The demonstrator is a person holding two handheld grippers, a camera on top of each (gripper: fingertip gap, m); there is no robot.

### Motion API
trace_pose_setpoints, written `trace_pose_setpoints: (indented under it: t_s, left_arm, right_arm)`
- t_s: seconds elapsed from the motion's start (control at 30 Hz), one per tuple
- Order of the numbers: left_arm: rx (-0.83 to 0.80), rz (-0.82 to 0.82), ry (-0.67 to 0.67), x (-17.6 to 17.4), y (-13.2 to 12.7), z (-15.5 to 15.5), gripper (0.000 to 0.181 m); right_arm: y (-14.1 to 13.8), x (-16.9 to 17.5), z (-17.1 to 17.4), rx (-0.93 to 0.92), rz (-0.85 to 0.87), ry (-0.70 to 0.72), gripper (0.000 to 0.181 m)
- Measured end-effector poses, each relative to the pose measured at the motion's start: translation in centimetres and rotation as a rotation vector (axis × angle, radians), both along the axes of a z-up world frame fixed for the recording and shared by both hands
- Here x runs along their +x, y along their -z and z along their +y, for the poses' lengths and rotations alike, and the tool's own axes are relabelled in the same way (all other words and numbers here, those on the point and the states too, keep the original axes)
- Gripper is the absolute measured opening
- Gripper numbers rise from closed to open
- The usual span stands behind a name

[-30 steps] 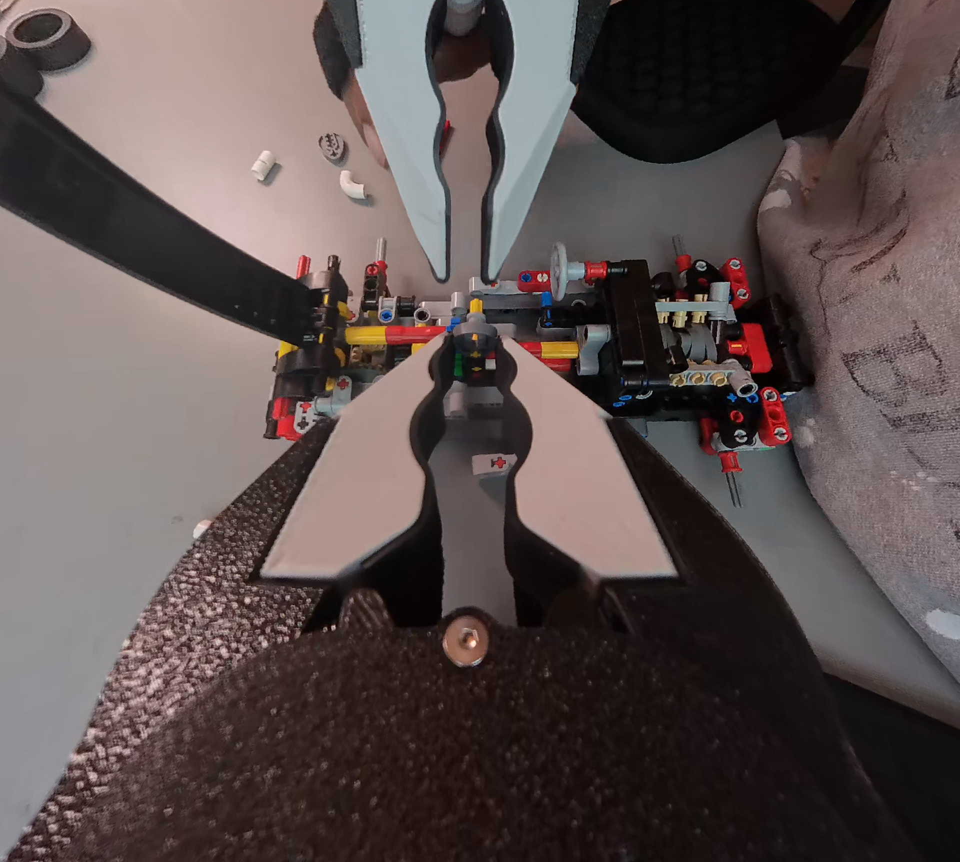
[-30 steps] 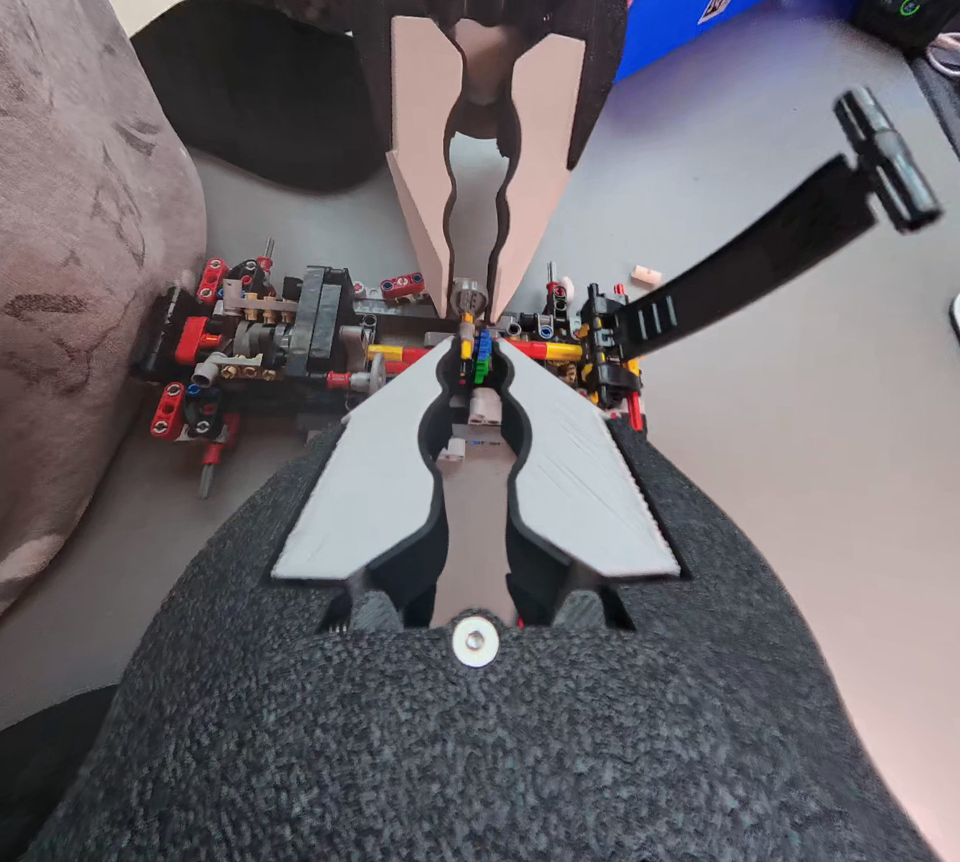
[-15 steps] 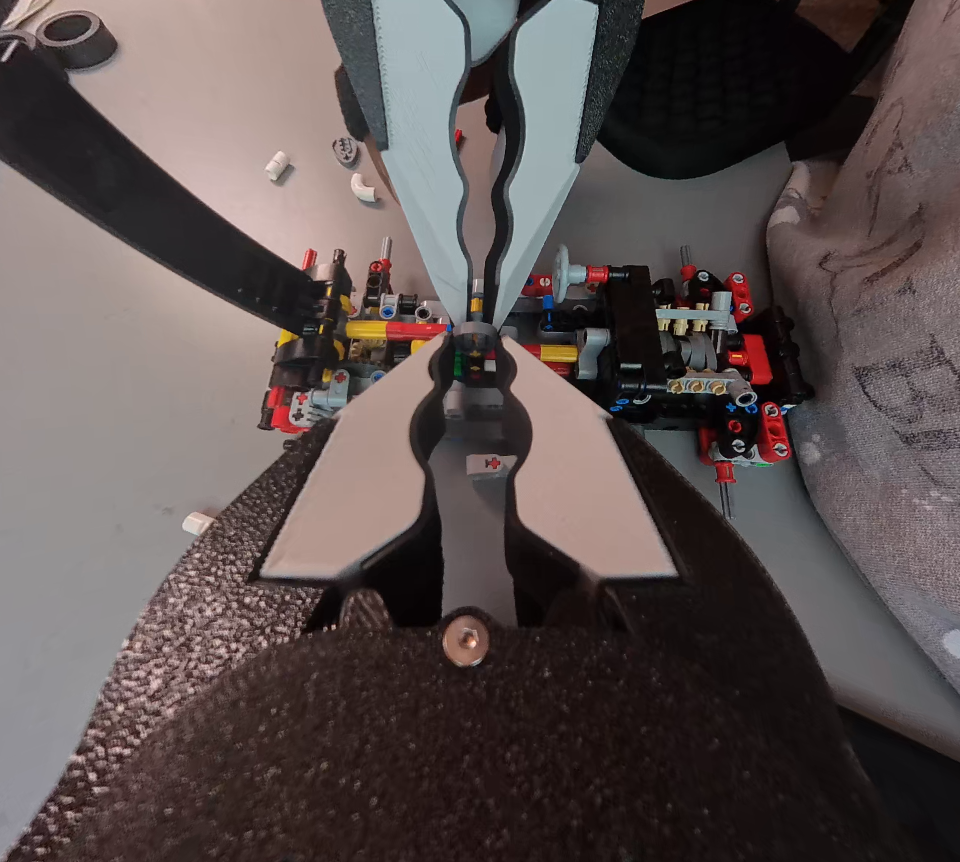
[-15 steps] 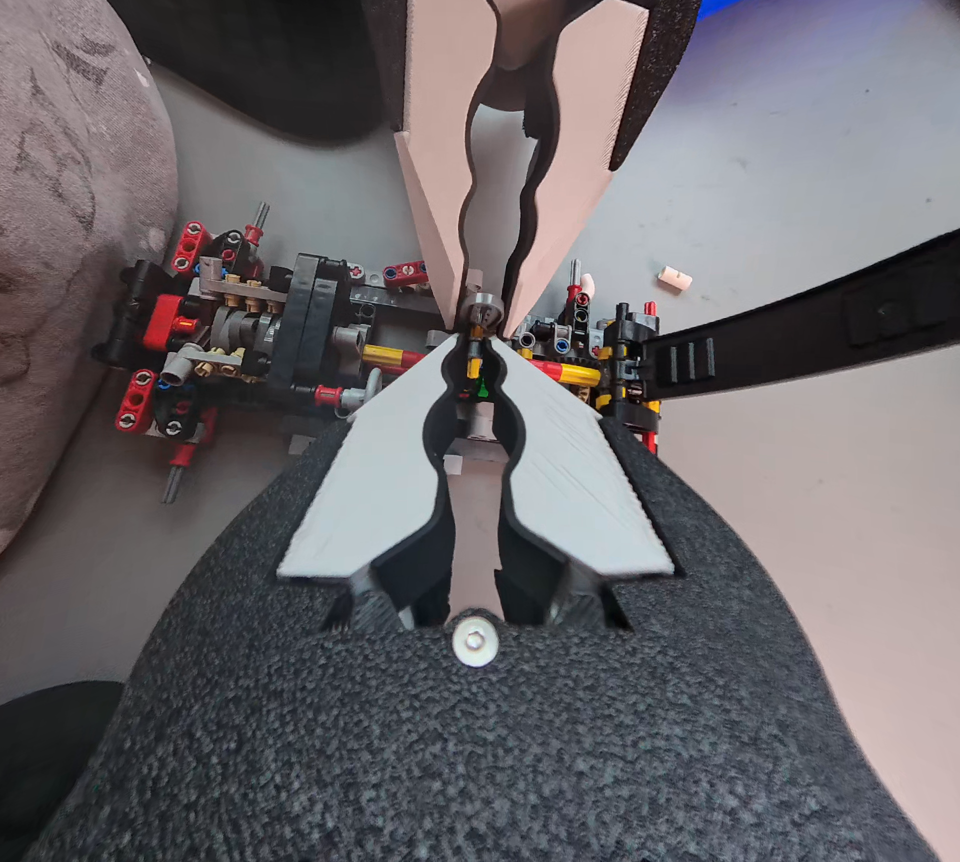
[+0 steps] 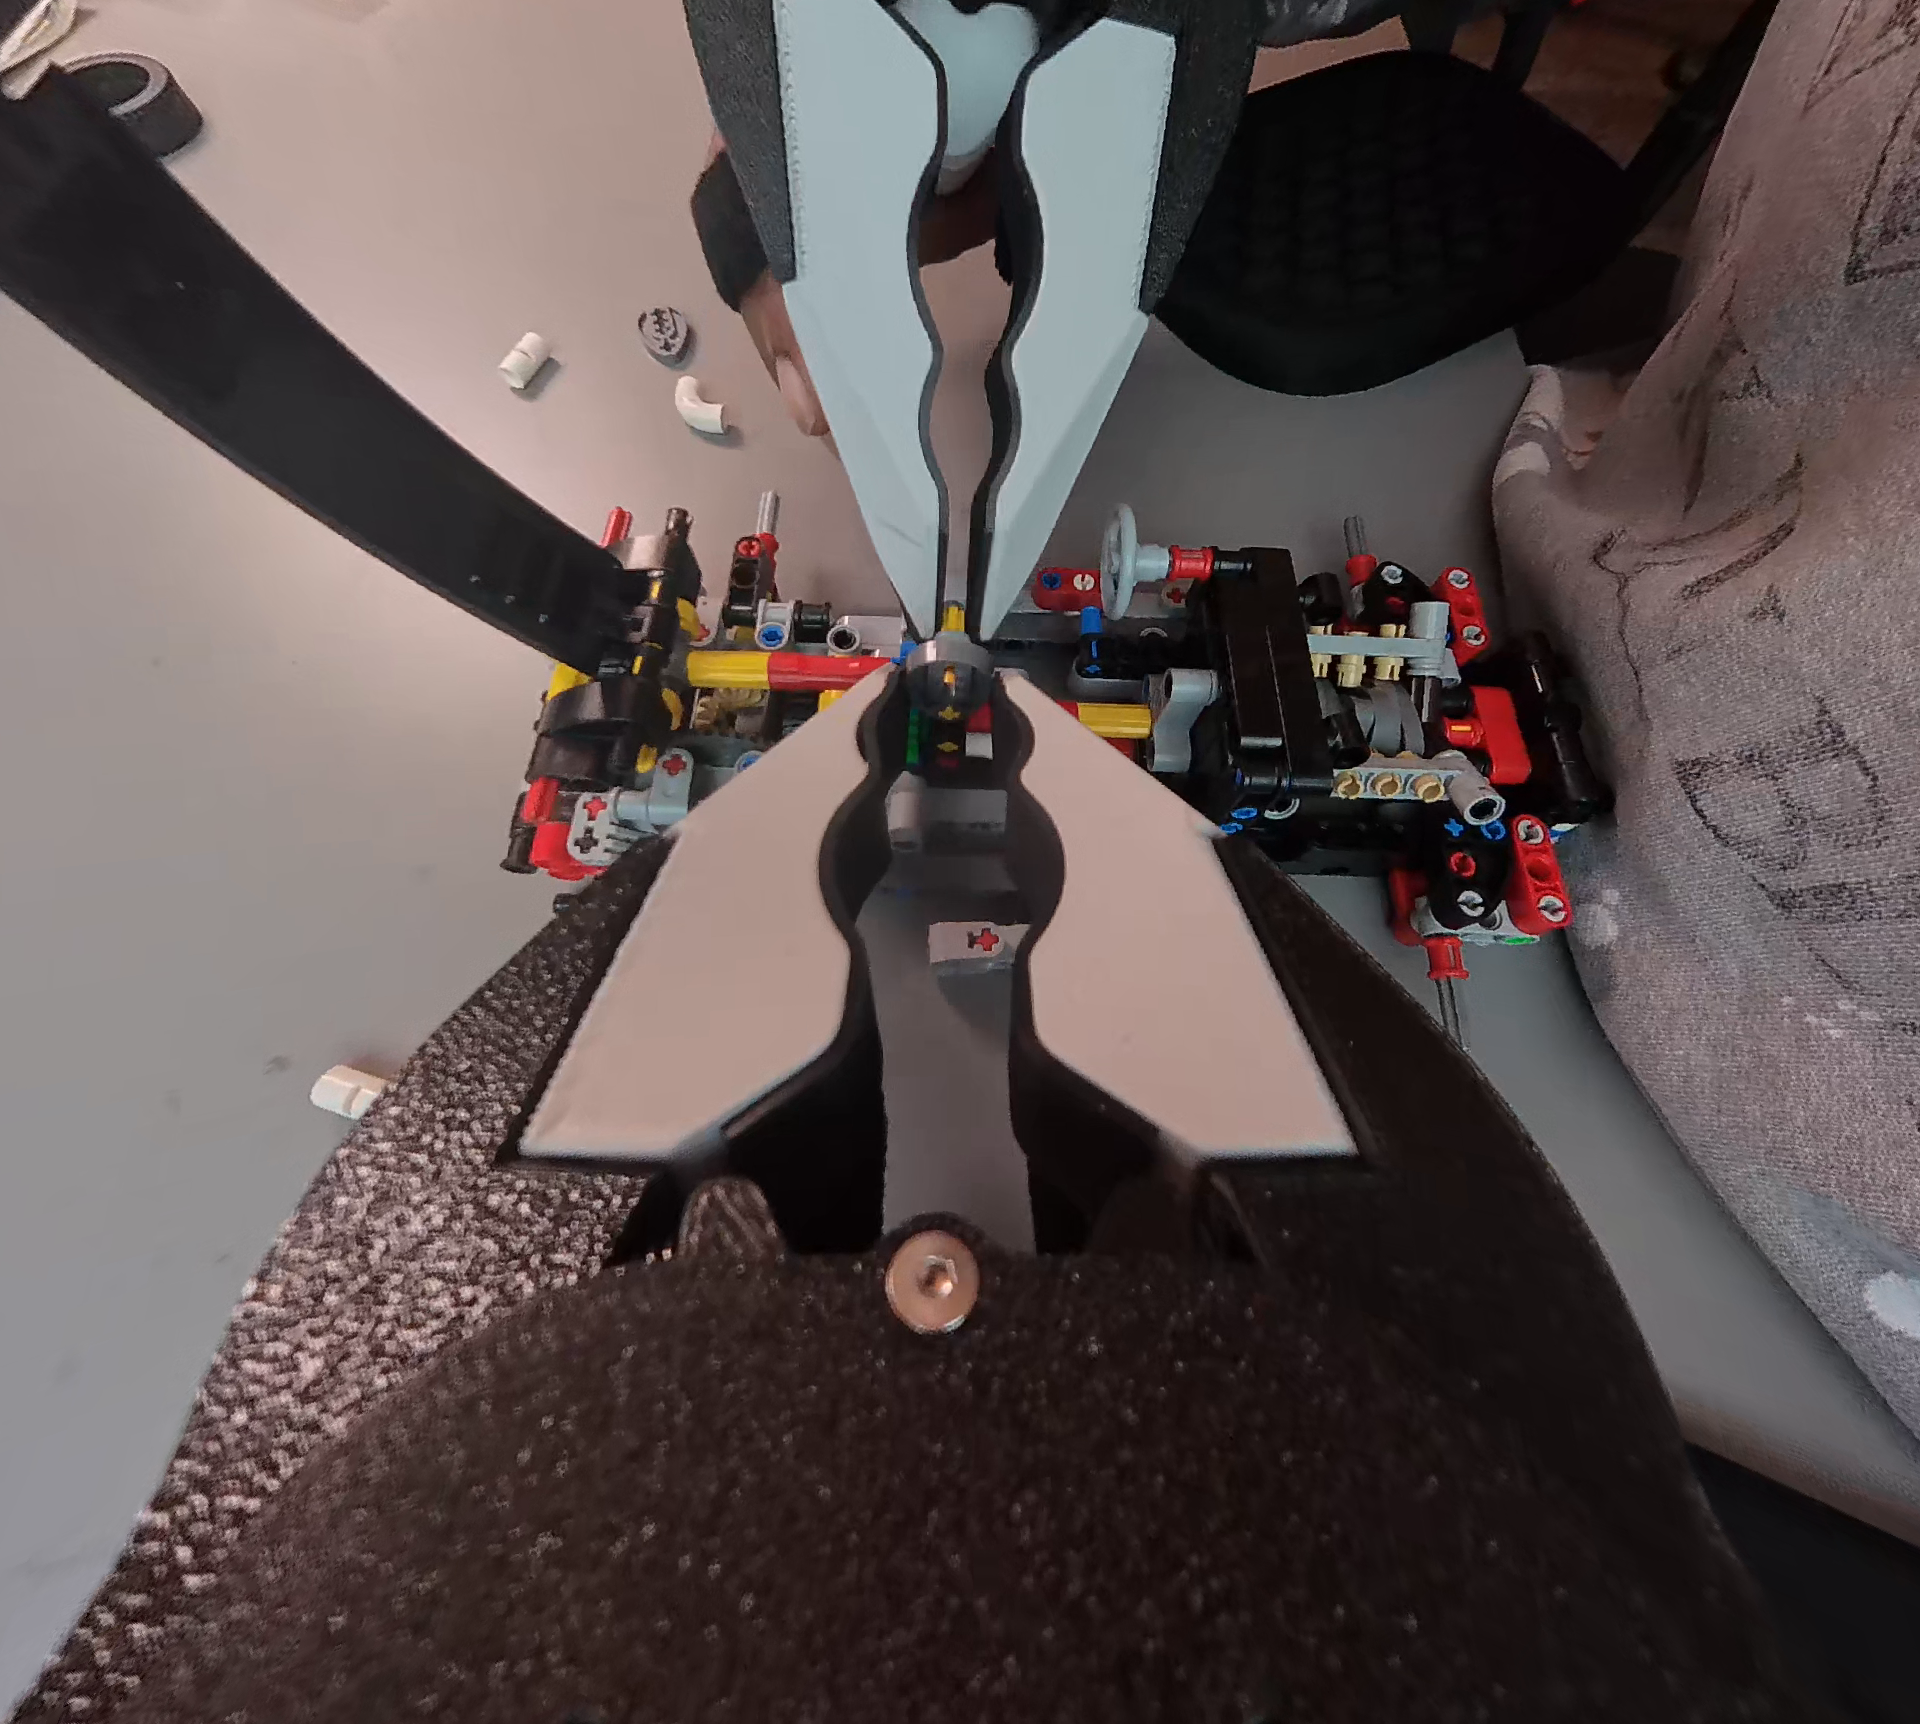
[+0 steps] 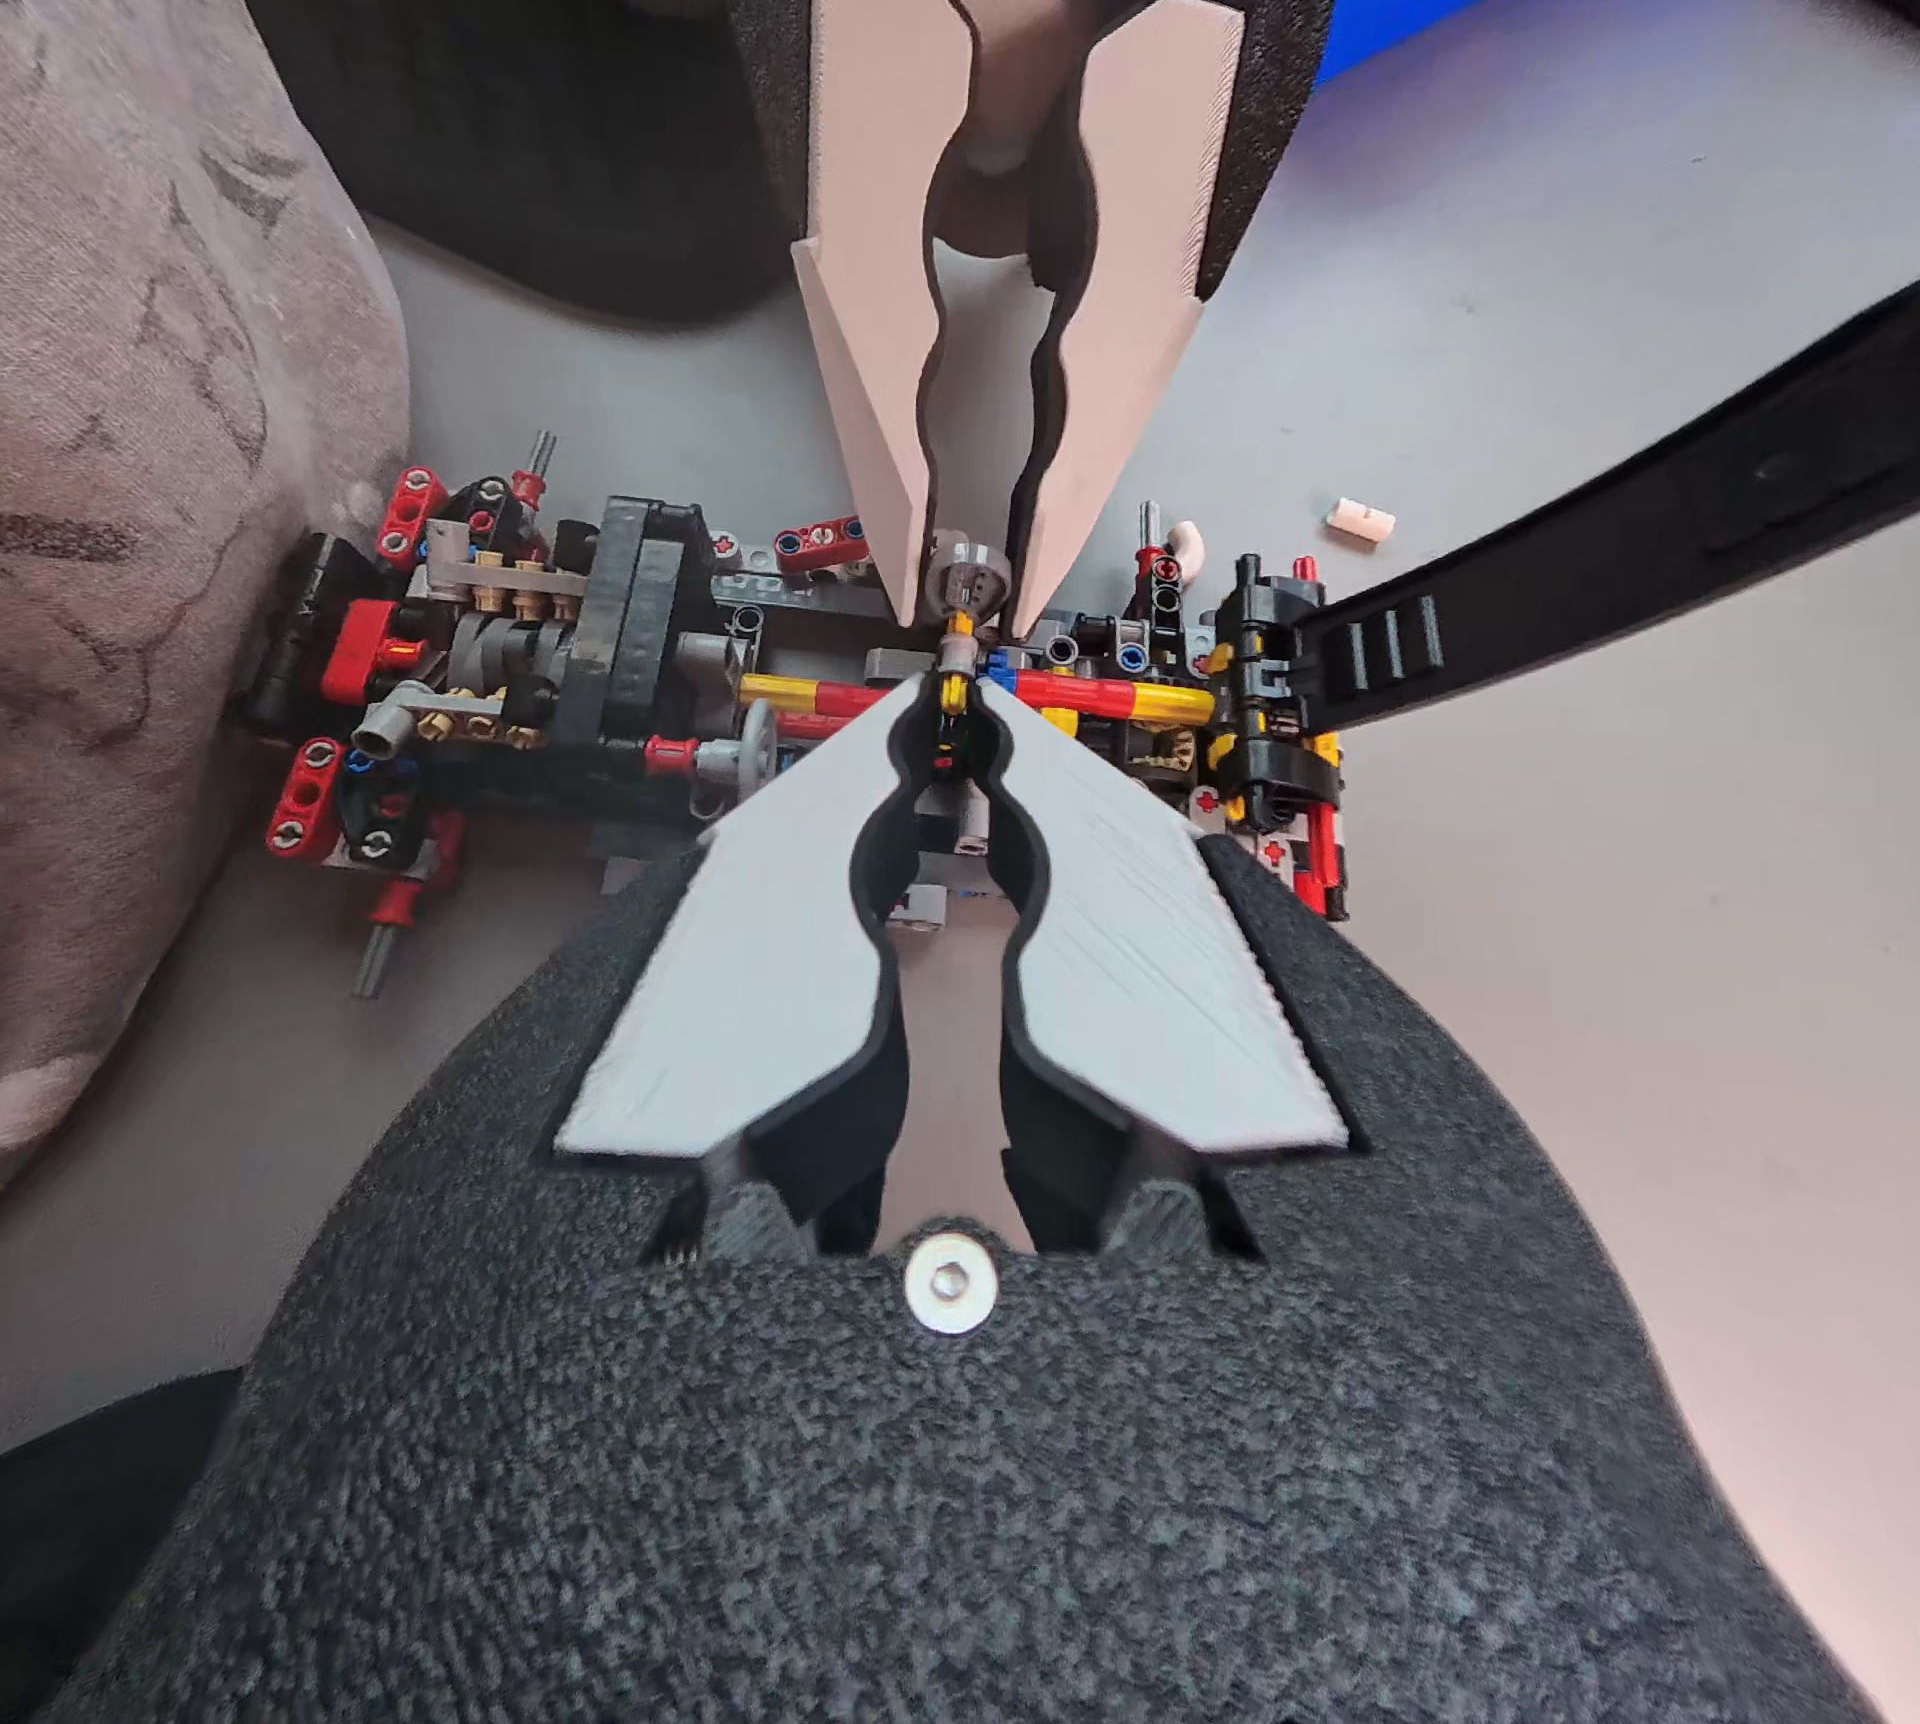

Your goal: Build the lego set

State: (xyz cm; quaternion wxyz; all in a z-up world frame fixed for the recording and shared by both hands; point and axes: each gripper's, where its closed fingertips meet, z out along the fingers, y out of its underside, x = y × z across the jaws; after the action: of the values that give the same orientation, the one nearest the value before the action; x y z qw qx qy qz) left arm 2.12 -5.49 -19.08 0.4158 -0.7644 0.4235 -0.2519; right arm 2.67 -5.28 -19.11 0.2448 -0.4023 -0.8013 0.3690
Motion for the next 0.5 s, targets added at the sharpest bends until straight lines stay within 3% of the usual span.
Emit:
trace_pose_setpoints:
  t_s: [0.2,0.5]
  left_arm:
    - [-0.004,0.008,-0.004,0.01,0.03,-0.12,0.016]
    - [-0.022,-0.005,0.006,0.37,0.05,-0.93,0.014]
  right_arm:
    - [0.02,0.19,0.0,0.084,-0.014,-0.043,0.003]
    - [-0.02,0.9,-0.63,0.012,0.03,-0.025,0.002]
